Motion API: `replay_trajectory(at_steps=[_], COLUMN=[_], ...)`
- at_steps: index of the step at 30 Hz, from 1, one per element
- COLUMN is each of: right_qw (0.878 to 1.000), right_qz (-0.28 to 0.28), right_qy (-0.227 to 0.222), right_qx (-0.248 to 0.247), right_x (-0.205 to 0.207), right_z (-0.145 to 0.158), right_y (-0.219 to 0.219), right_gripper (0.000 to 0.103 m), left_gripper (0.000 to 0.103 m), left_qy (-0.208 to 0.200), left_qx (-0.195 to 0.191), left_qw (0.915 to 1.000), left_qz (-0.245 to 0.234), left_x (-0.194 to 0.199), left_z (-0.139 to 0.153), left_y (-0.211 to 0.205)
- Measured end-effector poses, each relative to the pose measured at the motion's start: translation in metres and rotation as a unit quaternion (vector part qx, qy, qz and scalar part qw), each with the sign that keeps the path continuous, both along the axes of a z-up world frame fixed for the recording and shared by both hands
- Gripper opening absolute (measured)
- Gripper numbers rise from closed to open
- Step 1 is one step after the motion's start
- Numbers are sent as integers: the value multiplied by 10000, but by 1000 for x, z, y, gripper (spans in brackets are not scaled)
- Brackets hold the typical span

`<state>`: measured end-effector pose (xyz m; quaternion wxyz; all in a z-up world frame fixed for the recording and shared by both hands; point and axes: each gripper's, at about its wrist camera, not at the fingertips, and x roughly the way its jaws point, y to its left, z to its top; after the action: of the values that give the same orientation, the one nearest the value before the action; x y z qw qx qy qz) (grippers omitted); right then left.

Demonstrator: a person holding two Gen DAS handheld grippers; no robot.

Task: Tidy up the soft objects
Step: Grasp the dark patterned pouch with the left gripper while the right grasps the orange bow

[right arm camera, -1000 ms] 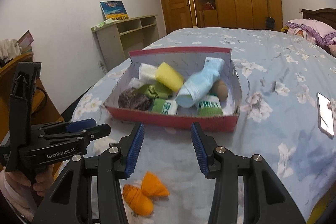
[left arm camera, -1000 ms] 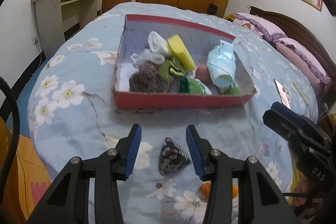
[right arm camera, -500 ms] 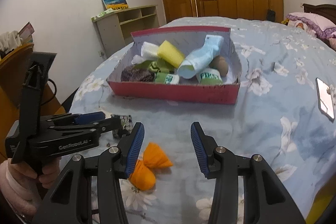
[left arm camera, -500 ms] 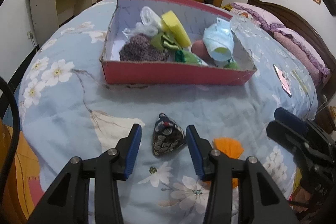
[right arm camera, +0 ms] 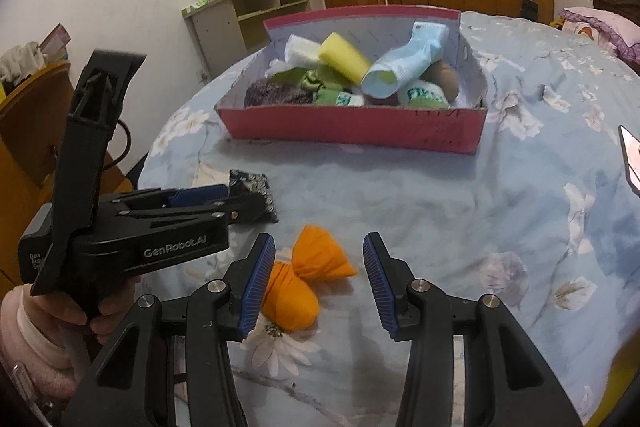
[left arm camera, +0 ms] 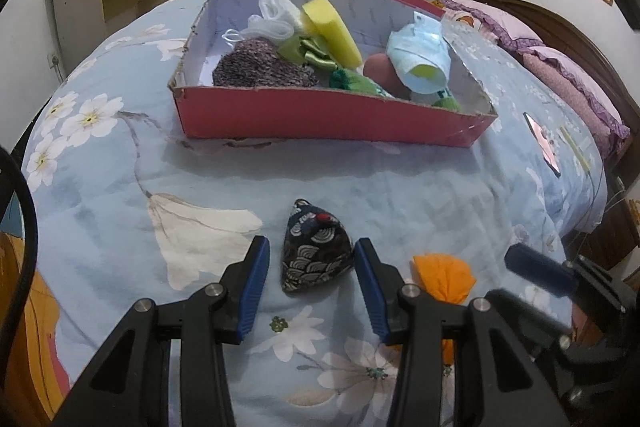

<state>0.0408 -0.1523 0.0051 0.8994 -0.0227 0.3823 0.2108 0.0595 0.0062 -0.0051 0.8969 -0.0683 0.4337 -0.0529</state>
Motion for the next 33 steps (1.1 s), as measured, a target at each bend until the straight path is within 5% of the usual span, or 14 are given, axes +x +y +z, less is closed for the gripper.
replay_trajectory(at_steps=[33], right_qw=[9970], right_qz=[419], right_qy=[651], right_qx=[-30], right_x=[6], right_z=[-37], right_y=[20], right_gripper=[47], left_gripper=[37], left_qy=[-238], left_qx=[48], left_qw=[9997], left_qz=[29], left_x=[-7], left_z=[11], left_y=[7])
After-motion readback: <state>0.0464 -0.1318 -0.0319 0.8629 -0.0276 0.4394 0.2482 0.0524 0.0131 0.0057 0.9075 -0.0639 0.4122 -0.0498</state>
